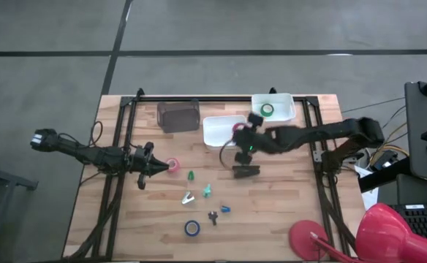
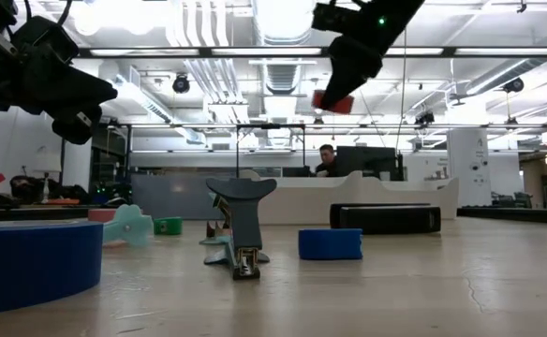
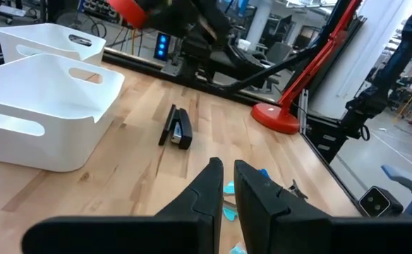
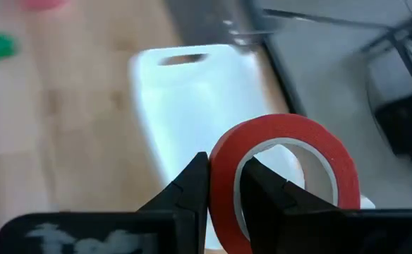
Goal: Pick and place Stapler, Stapler remover, tape
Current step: Put the red tape into the right white bin
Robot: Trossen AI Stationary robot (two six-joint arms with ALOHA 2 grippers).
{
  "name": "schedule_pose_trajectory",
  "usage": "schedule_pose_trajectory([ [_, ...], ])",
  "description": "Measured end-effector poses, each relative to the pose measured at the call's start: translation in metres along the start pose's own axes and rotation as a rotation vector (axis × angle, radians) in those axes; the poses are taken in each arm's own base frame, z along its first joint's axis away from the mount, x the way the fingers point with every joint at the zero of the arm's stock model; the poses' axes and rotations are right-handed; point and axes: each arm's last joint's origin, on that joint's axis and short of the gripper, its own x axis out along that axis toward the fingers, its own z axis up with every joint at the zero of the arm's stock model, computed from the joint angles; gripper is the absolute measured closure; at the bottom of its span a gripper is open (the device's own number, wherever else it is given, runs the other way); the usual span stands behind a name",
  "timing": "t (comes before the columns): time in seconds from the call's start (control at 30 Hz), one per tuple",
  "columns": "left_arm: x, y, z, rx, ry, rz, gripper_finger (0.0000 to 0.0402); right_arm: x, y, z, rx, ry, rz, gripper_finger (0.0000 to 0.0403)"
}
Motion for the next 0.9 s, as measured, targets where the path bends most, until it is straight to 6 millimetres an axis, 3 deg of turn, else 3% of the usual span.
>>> schedule_pose_trajectory([
  [0.2,0.000,0.000,-0.001,0.002,0.009,0.003,0.0362,0.002,-0.059,-0.015,0.202,0.024,-0.115,0.0342],
  [0.43,0.000,0.000,-0.001,0.003,0.011,0.004,0.0362,0.017,-0.115,-0.044,0.435,0.096,-0.258,0.0342],
  [0.67,0.000,0.000,-0.001,0.003,0.011,0.004,0.0362,0.042,-0.149,-0.071,0.567,0.189,-0.277,0.0342],
  [0.9,0.000,0.000,-0.001,0.003,0.012,0.004,0.0362,0.068,-0.170,-0.090,0.630,0.292,-0.276,0.0342],
])
